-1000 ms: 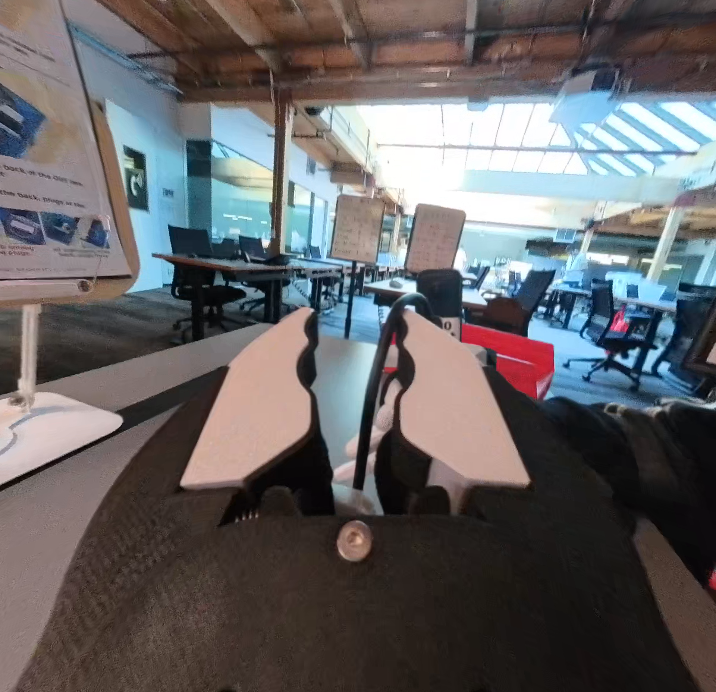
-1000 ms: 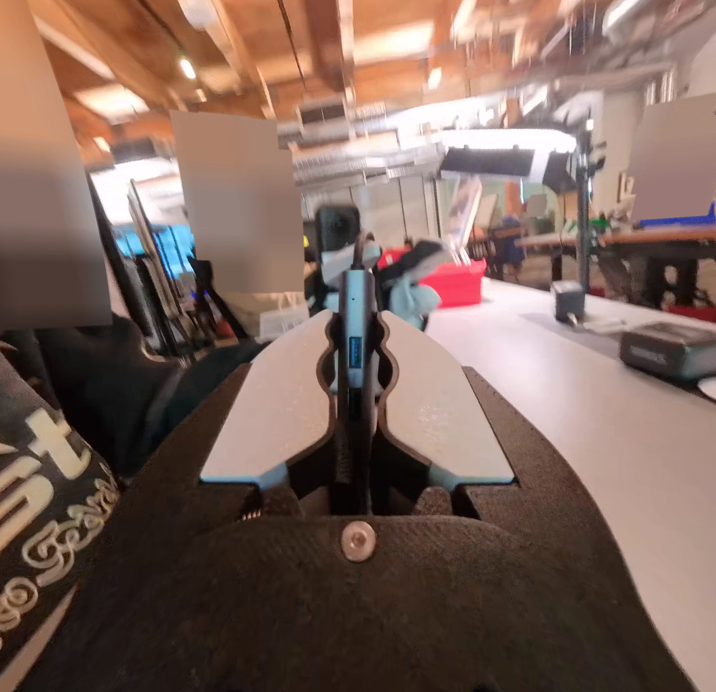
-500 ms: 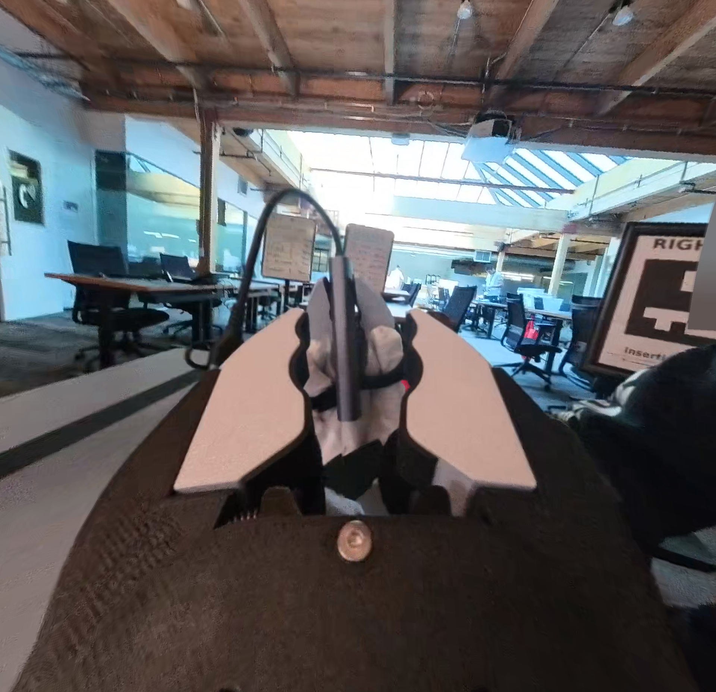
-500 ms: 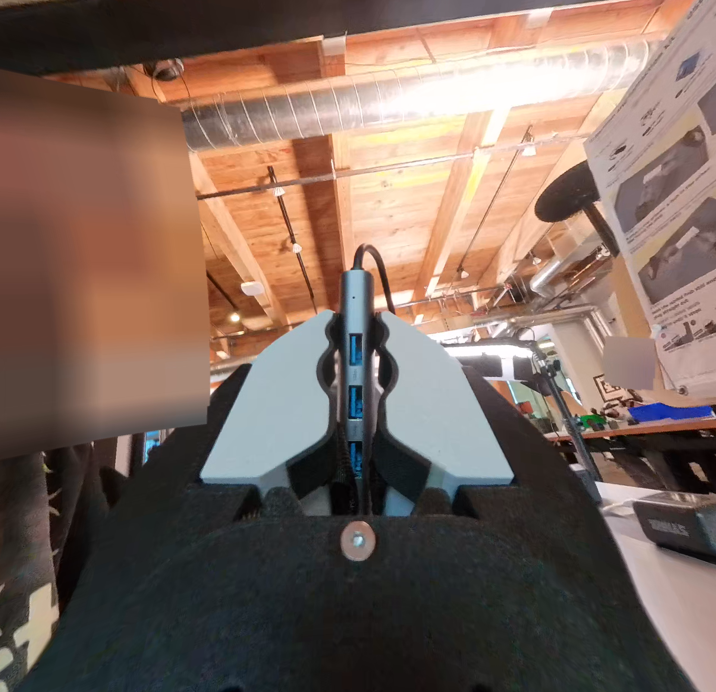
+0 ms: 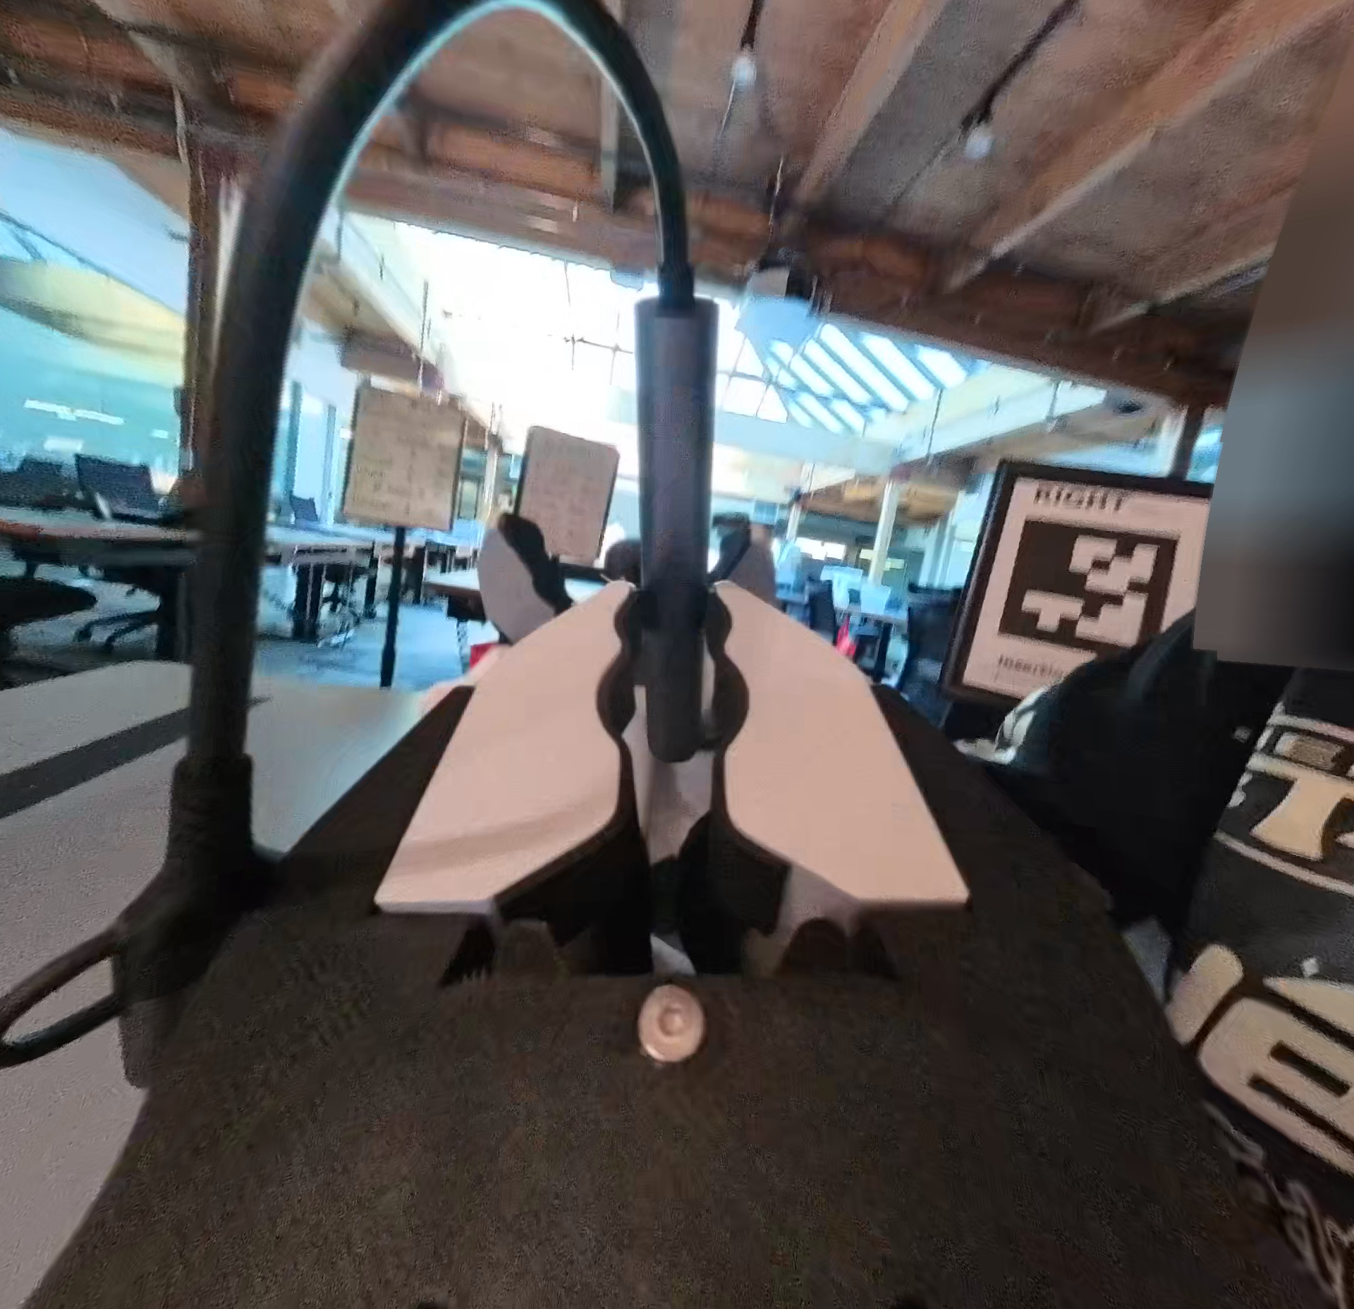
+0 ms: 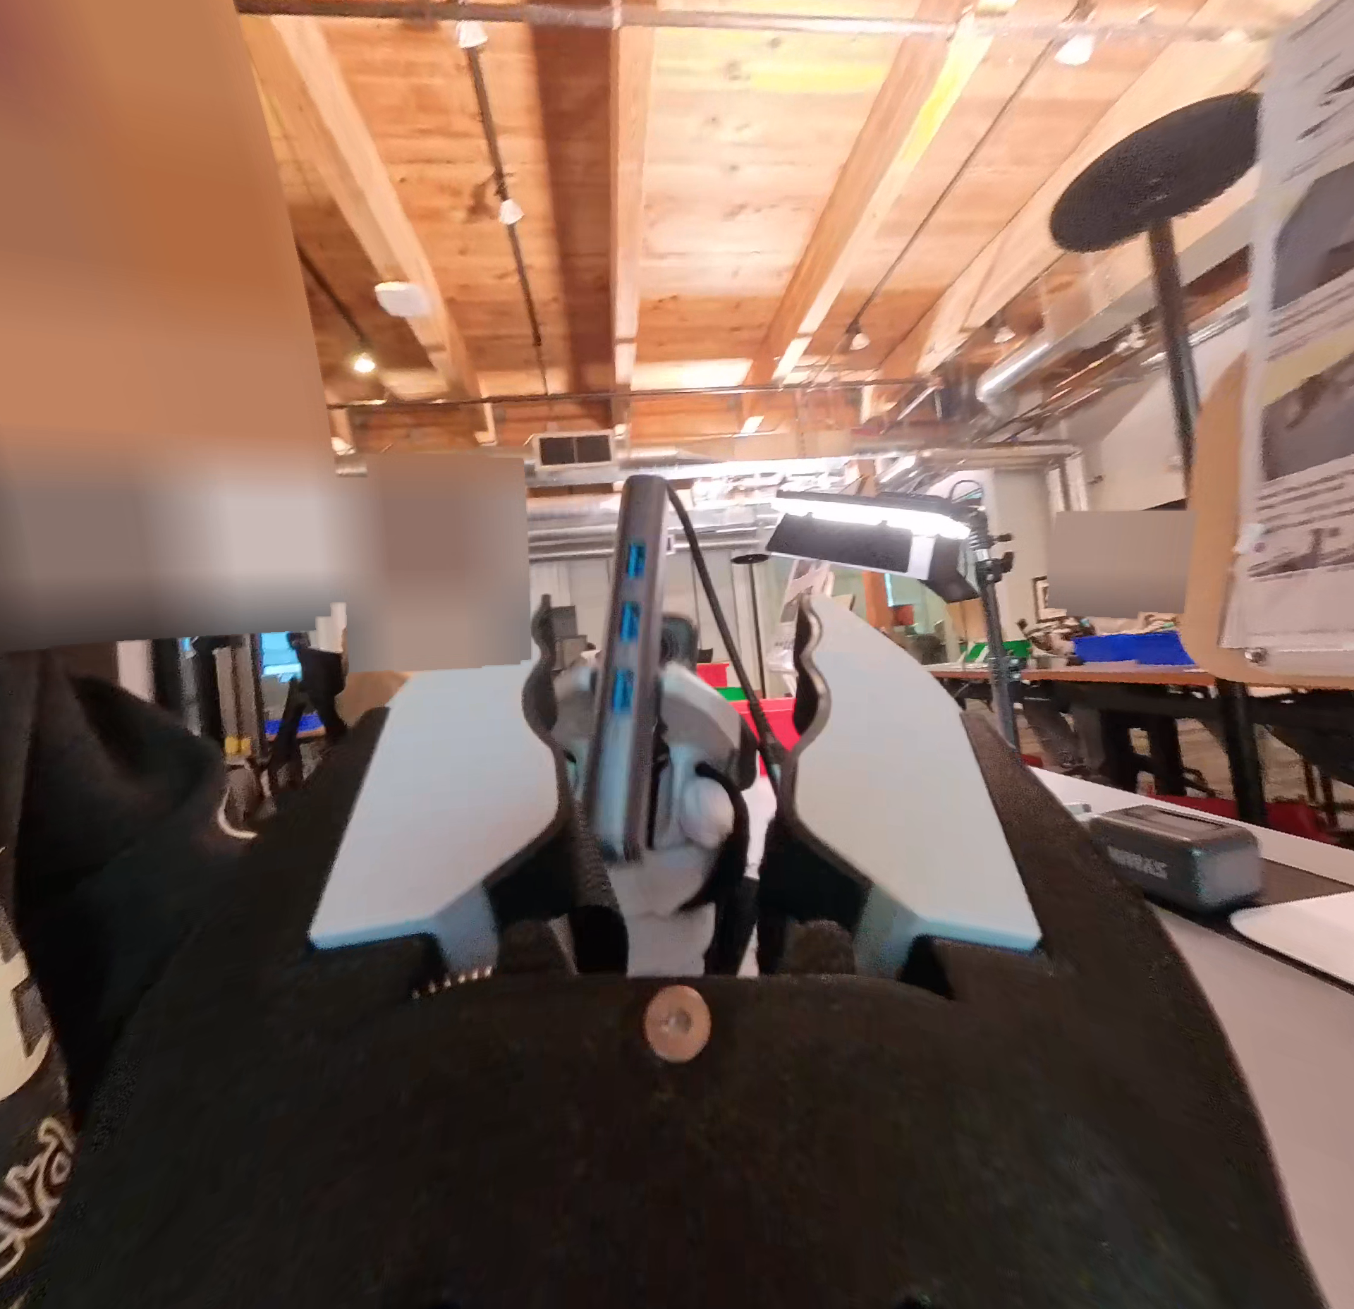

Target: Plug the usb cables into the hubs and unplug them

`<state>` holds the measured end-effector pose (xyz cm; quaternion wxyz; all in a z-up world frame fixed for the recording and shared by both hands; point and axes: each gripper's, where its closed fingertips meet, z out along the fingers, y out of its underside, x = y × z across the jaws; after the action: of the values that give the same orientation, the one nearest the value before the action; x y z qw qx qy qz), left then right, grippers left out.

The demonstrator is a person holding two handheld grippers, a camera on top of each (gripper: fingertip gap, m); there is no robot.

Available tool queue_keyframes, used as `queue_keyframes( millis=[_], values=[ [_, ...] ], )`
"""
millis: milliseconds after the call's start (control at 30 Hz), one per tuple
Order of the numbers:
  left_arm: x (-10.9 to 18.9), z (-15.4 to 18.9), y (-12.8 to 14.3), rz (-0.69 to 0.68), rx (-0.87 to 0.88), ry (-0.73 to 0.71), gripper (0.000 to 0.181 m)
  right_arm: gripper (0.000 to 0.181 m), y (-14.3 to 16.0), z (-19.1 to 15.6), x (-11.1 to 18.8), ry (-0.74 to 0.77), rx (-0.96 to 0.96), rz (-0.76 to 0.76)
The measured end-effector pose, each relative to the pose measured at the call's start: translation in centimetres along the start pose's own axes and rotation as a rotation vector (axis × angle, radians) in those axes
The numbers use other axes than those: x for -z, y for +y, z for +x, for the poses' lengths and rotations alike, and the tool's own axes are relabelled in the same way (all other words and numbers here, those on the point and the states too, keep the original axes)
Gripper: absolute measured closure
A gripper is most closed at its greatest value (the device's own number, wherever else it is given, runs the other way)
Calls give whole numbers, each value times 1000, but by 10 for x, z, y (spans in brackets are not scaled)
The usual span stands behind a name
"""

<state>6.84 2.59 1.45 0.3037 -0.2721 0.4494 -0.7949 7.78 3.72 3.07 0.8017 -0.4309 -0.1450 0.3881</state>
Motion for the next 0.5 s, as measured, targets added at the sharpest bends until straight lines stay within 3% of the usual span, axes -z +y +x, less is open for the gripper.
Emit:
queue_keyframes(
  millis=[100,167,333,400,500],
  values=[
    [18,4,-33,201,-20,33,165,121,8,-1,0,-17,1,-56],
    [24,6,-42,249,-44,44,165,126,19,-8,-4,-42,25,-108],
    [20,5,-31,208,-68,43,165,139,32,-16,-10,-39,125,-165],
    [14,6,-20,145,-86,48,165,164,33,-17,-9,-43,169,-183],
    [12,1,-18,114,-67,10,164,165,27,-13,-6,-8,322,-197]
  ],
)
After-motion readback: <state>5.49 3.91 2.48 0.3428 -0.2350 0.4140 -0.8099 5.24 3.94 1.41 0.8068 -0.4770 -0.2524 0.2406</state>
